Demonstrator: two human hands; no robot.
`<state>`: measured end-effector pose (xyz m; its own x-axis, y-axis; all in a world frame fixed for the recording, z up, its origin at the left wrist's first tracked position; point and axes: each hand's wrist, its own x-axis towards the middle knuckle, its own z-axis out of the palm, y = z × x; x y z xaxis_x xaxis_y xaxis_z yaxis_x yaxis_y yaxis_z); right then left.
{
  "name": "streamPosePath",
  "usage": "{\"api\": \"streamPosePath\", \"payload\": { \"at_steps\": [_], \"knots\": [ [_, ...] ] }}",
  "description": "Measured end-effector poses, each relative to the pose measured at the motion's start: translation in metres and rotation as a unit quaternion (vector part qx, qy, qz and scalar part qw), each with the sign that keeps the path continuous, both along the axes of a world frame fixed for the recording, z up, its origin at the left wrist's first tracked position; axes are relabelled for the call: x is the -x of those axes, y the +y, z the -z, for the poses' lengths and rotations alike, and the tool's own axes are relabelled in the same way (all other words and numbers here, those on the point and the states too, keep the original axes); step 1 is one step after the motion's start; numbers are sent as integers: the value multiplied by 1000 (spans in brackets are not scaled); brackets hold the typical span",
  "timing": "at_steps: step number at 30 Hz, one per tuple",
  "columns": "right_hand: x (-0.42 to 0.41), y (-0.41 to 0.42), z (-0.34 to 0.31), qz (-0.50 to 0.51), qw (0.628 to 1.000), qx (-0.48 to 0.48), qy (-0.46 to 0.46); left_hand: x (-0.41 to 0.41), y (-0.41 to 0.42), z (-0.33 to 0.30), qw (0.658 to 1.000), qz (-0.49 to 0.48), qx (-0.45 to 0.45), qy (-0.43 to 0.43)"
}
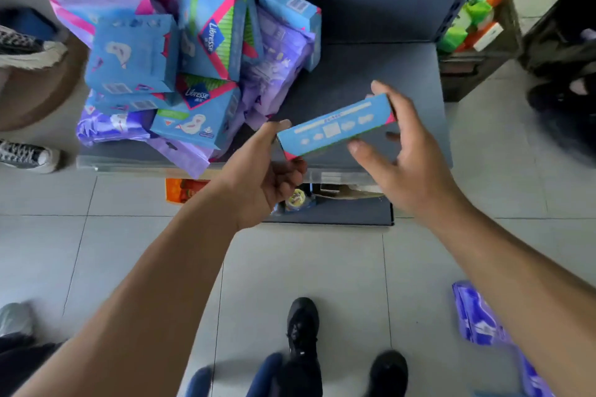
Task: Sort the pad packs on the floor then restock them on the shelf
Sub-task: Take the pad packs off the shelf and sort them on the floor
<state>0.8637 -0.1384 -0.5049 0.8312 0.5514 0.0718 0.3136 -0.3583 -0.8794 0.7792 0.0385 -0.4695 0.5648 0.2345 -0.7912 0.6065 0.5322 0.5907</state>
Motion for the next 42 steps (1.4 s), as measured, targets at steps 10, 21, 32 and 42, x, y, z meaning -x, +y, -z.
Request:
{"api": "streamPosePath", "payload": {
  "at_steps": [10,21,32,42],
  "knots": [
    [-1,-140,-3,258,923,-116,260,-26,-129,17,935,287,-197,-71],
    [64,-330,38,427,799,-213,365,-34,-322,48,903,370,-177,-126],
    [180,-411,103,602,655,-214,403,-9,-426,140,785,600,-130,-80],
    [292,-466,174,704,544,-174,422,65,-513,215,634,756,-151,-58]
  ]
}}
